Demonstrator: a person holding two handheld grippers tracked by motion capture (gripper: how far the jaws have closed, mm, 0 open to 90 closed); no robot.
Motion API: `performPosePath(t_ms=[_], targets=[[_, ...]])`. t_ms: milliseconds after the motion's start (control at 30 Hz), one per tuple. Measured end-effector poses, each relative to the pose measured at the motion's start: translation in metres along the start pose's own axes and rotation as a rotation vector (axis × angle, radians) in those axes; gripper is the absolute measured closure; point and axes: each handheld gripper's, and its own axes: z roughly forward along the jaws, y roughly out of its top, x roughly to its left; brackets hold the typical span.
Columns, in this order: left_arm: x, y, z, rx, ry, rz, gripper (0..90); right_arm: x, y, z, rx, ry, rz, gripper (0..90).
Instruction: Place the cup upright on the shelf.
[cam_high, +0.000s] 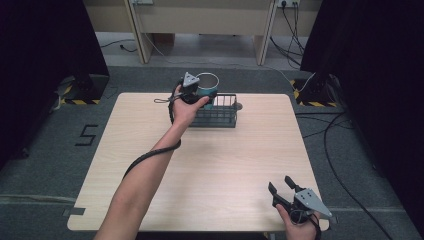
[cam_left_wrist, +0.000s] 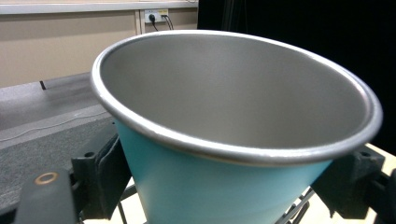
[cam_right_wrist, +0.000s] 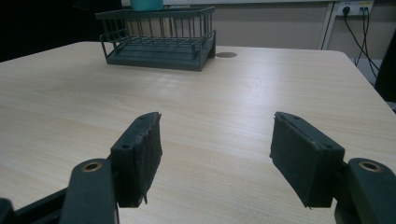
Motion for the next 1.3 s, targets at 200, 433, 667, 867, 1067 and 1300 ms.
performPosePath(t_ms=[200, 433, 667, 867, 1067, 1300], targets=[[0.0, 0.0, 0.004, 0.006, 0.005, -0.003, 15.6, 0.0, 0.0, 0.0, 0.0, 0.002, -0.001, 34.1], [0.0, -0.003, 0.009, 0.013, 0.01, -0.008, 15.6, 0.0, 0.0, 0.0, 0.0, 0.003, 0.0, 34.1], [0.0, -0.008, 0.012, 0.023, 0.015, -0.014, 15.6, 0.0, 0.0, 0.0, 0.001, 0.004, 0.0, 34.1], [0.001, -0.014, 0.013, 0.036, 0.017, -0.02, 15.5, 0.0, 0.0, 0.0, 0.002, 0.005, 0.0, 34.2], [0.001, -0.019, 0.015, 0.052, 0.019, -0.022, 15.5, 0.0, 0.0, 0.0, 0.001, 0.005, -0.001, 34.2], [-0.001, -0.023, 0.019, 0.06, 0.016, -0.026, 15.5, 0.0, 0.0, 0.0, 0.001, 0.006, -0.001, 34.1]])
